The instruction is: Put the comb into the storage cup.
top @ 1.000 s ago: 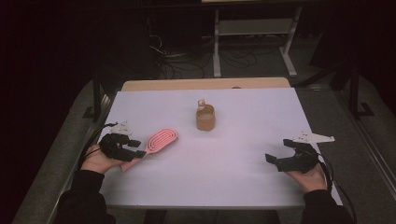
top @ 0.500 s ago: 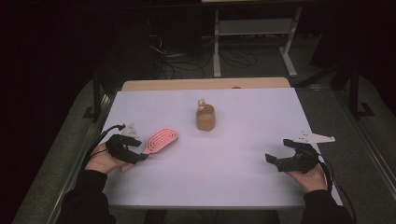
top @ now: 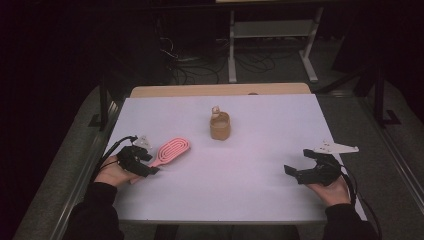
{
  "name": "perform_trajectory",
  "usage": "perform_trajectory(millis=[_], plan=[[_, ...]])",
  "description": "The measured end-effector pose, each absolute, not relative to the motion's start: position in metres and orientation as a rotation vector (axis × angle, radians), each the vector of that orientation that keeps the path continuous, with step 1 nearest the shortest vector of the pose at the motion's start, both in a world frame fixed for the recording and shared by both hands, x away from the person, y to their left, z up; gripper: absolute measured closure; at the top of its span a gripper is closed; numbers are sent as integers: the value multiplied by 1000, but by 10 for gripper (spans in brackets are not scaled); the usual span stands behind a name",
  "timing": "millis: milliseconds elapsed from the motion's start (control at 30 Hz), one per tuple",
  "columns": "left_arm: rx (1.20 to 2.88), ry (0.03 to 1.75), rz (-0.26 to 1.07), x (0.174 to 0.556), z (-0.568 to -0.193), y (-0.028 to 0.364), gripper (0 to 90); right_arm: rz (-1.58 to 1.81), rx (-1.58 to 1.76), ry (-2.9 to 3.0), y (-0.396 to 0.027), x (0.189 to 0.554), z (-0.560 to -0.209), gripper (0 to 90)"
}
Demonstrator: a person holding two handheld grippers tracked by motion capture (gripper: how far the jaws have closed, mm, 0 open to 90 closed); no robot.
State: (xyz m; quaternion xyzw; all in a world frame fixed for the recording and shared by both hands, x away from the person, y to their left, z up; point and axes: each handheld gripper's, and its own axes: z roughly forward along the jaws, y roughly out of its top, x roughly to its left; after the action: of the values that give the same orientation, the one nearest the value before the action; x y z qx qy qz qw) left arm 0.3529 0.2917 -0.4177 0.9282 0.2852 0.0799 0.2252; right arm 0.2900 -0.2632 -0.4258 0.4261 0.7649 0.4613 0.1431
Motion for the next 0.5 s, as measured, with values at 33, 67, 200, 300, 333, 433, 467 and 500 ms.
perform_trajectory(millis=[33,67,200,300,333,433,467,500], plan=[[2562,785,221,353,-418,291,405,1331,1230,2206,-263,290,-426,0],[2564,781,218,353,-419,291,405,1334,1231,2206,-263,290,-426,0],[2583,766,213,354,-423,287,420,1342,1239,2202,-264,290,-426,0],[2594,763,203,355,-425,287,447,1342,1235,2204,-264,290,-426,0],[2594,766,209,354,-425,287,462,1341,1236,2204,-264,290,-426,0],[2589,773,221,355,-425,287,522,1339,1237,2205,-264,290,-426,0],[2586,773,222,355,-425,287,543,1339,1238,2205,-264,290,-426,0],[2588,771,229,355,-424,286,562,1339,1239,2205,-264,290,-426,0]])
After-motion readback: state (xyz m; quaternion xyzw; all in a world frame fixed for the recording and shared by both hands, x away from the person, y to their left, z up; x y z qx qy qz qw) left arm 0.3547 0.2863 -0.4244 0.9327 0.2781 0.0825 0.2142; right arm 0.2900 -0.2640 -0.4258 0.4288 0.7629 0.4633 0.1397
